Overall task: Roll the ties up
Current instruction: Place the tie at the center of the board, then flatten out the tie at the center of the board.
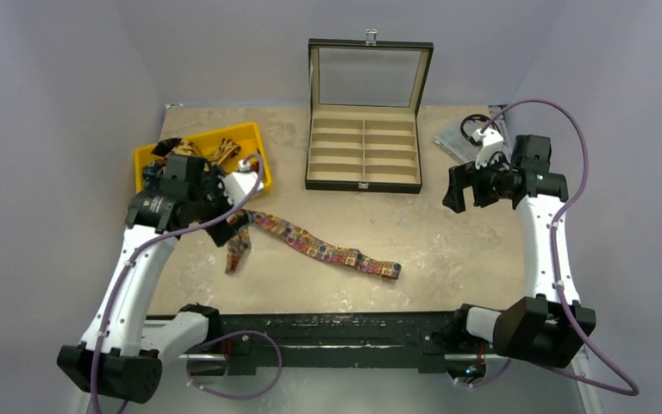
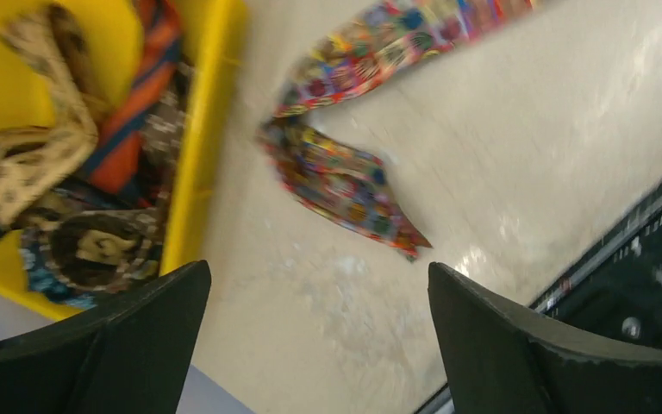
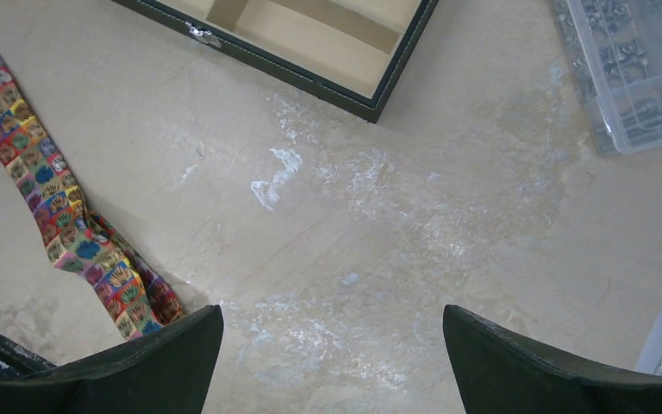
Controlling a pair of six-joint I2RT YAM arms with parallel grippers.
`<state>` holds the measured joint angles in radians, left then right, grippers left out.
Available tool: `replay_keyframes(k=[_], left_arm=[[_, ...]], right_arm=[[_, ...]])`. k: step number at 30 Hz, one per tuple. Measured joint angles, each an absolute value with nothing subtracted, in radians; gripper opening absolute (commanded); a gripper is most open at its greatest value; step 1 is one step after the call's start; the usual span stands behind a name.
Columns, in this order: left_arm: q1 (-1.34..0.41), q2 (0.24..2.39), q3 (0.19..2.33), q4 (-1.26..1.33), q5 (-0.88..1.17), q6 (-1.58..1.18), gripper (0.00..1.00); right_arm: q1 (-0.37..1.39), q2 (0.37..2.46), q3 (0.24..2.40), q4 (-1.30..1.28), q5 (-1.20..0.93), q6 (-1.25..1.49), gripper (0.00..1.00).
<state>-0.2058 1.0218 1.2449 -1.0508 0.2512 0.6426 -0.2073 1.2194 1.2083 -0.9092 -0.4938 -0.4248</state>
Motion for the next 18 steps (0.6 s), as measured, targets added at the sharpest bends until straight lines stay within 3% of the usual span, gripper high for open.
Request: replay_keyframes(k=[3,9,18], left_arm=[[-0.202,1.056,1.129,-1.118,0.226,0.793,1.0],[-0.627,1.173,1.225,-1.02,0.223,0.82,0.93],[-1.025,1.678,1.468,-0.789,0.257,0.72,0.88]], right_arm=[[-0.238,1.219,1.229,-0.935,-0.508,-0.428,0.98],[-0.366,1.258,1.335,-0.997,-0.601,-0.416,0.98],[-0.677,1.401,1.49,-1.18,-0.757,-0.495,0.98]])
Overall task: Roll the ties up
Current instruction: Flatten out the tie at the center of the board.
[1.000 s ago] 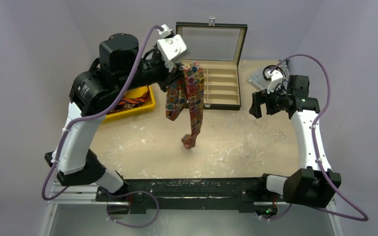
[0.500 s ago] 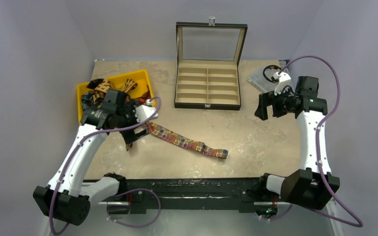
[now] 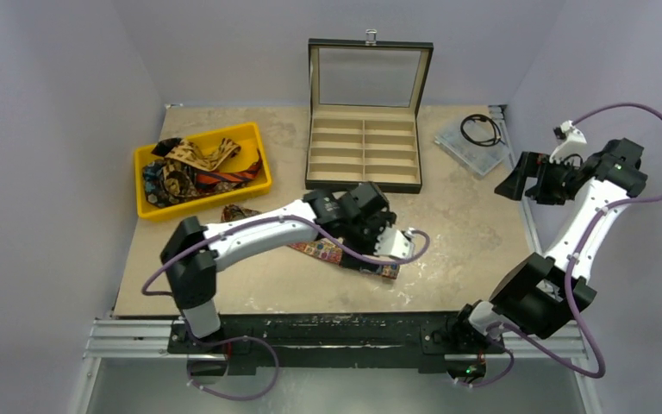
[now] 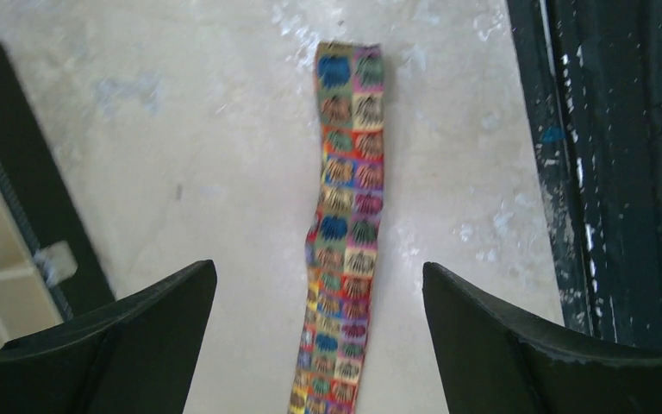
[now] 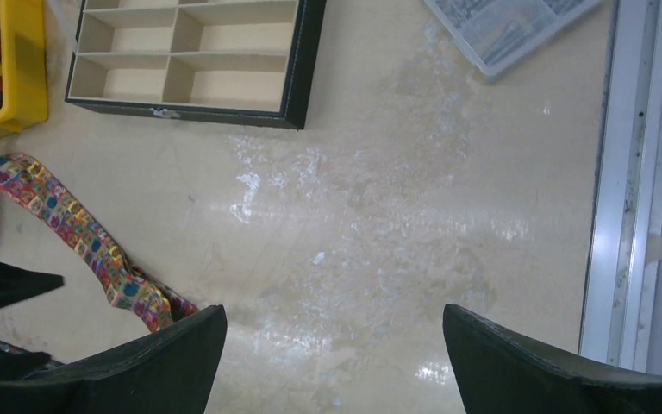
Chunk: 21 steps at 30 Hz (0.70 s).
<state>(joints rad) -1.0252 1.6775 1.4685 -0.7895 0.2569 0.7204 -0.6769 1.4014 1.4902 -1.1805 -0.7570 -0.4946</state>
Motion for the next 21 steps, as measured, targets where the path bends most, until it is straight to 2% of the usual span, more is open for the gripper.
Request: replay_keyframes(k=[8,11,12,14,17,18,19,21], left_arm=[[-1.172,1.98,1.63,-0.709,0.222,0.646,0.89],[-1.204,2.066,1.697,-0.682,0.175,0.628,0.85],[-1.214,2.095,1.721,-0.675,0.157,0.624,0.81],[-1.225,2.152,1.769,-0.674,0.12,0.621,0.63],[-1.226,2.212,1.806,-0.68,0.07,0.62,0.26],[-1.223,2.224,1.811,-0.69,0.057,0.616,0.05],[-1.219,2.23,1.814,-0.704,0.05,0.61,0.0],[-1.208,2.23,1.817,-0.734,0.052,0.586,0.0]], right_arm=[[-0.833,1.419,1.506,-1.305,-0.782,-0.608,0.98],[-0.879,1.435,1.531,-1.332,-0.781,-0.648,0.98],[-0.891,1.439,1.537,-1.336,-0.779,-0.658,0.98],[-0.91,1.44,1.544,-1.341,-0.773,-0.677,0.98],[-0.924,1.438,1.553,-1.349,-0.769,-0.702,0.98],[-0.925,1.437,1.554,-1.349,-0.768,-0.71,0.98],[-0.927,1.437,1.554,-1.35,-0.769,-0.717,0.98],[-0.93,1.437,1.554,-1.351,-0.769,-0.727,0.98]])
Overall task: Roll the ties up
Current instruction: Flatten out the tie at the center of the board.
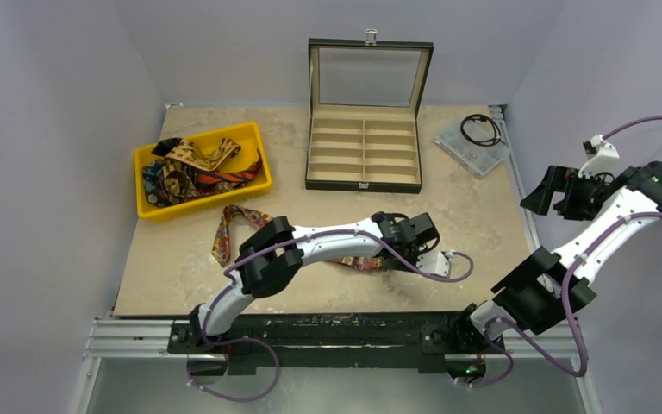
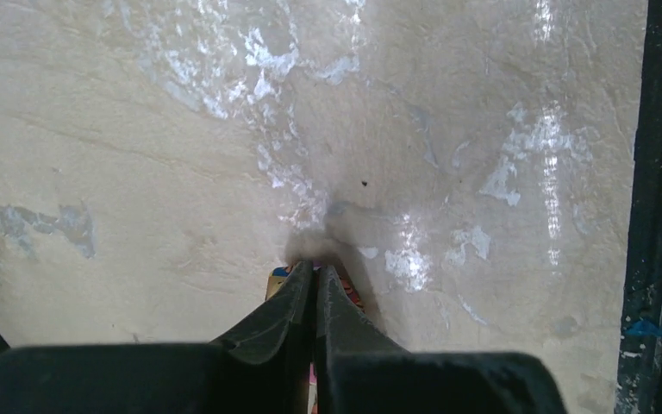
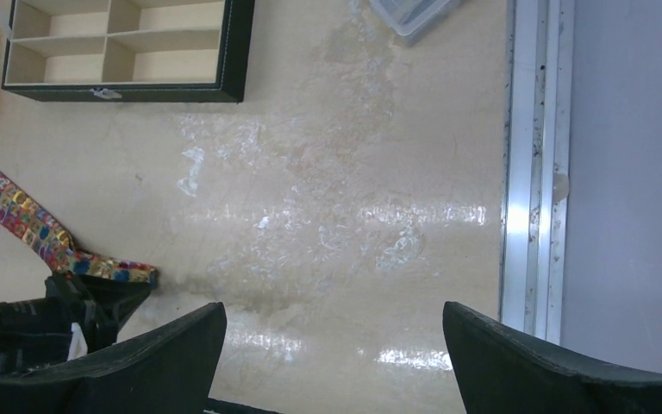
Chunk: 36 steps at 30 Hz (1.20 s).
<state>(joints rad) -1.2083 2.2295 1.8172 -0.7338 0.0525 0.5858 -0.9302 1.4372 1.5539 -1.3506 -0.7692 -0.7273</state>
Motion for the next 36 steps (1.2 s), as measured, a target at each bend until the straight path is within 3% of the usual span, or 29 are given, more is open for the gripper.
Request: replay_keyframes(k=[10,18,21,24,29,31,35,36], left_arm=[[-1.155,1.983,1.887,-0.793,0.157,0.486,0.0],[-1.152,1.973,2.515,-0.709,0.178,0.319,0.0],[-1.14,1.912,2.58,-0.567,0.128,0.28,0.0],[-1.055,1.73,2.427,-0.507,0.096,0.262,0.0],[-0.728,1.214,1.761,-0.456,0.075,0.293,0.0],[-0.657,1.033,1.494,-0.465,0.096,0.324,0.36],[-0.576,0.73,1.01,-0.561,0.136,0.435,0.7],[-0.567,0.664,0.891,-0.583,0.127,0.466,0.74]], right_arm=[[-0.95,1.49,1.56,-1.361,-0.803,-0.776,0.97],[-0.95,1.492,1.504,-1.365,-0.818,-0.813,0.97],[-0.942,1.491,1.494,-1.365,-0.825,-0.825,0.97],[-0.897,1.48,1.471,-1.362,-0.82,-0.841,0.97],[-0.718,1.441,1.398,-1.358,-0.782,-0.878,0.97],[-0.655,1.427,1.384,-1.358,-0.768,-0.885,0.97],[-0.619,1.424,1.383,-1.357,-0.732,-0.91,0.96],[-0.612,1.424,1.382,-1.357,-0.718,-0.918,0.96]])
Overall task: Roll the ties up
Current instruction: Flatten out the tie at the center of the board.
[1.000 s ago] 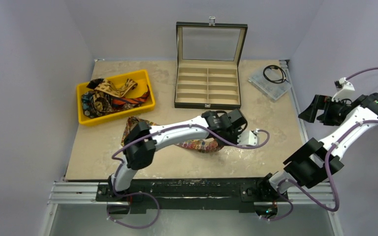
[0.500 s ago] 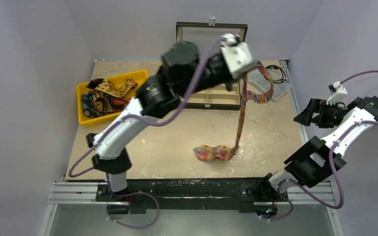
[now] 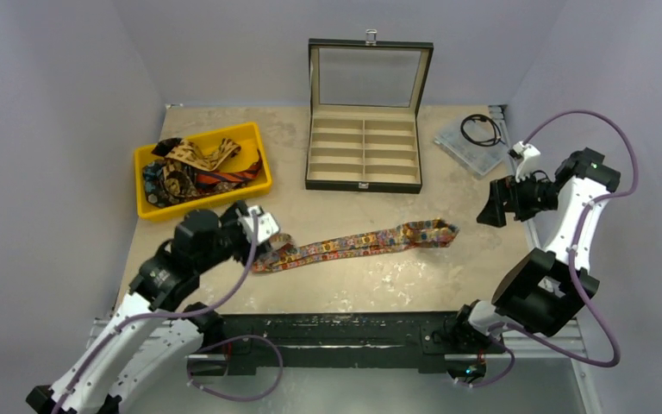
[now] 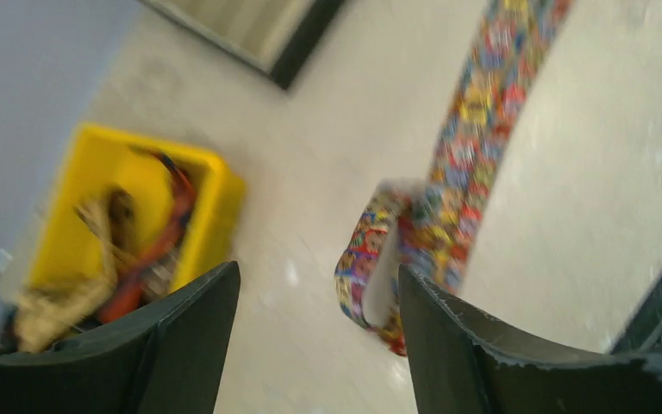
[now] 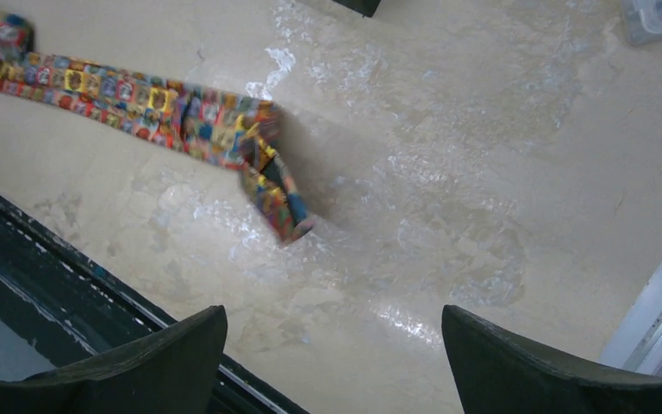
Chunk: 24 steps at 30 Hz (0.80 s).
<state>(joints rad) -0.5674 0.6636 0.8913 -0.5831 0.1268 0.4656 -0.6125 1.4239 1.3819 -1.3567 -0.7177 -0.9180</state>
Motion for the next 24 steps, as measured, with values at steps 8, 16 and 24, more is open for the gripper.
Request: replay_keyframes(k=[8,16,24], left_arm=[[-0.53,0.416,0.589,-0.863,0.067,0.485,0.71],[-0.496,0.723,0.751,-0.838,0.178,0.492,0.67],[-0.492,1.242,0.979,-0.838,0.206,0.589,0.65]], right_arm=[[-0.478,1.357,1.225,-1.325,-0.577,-0.964,0.91],[-0.295,1.412,1.158,-1.144,-0.459,-0.849,0.78],[-0.215,1.577,1.14,-0.895,-0.35,-0.701,0.63]])
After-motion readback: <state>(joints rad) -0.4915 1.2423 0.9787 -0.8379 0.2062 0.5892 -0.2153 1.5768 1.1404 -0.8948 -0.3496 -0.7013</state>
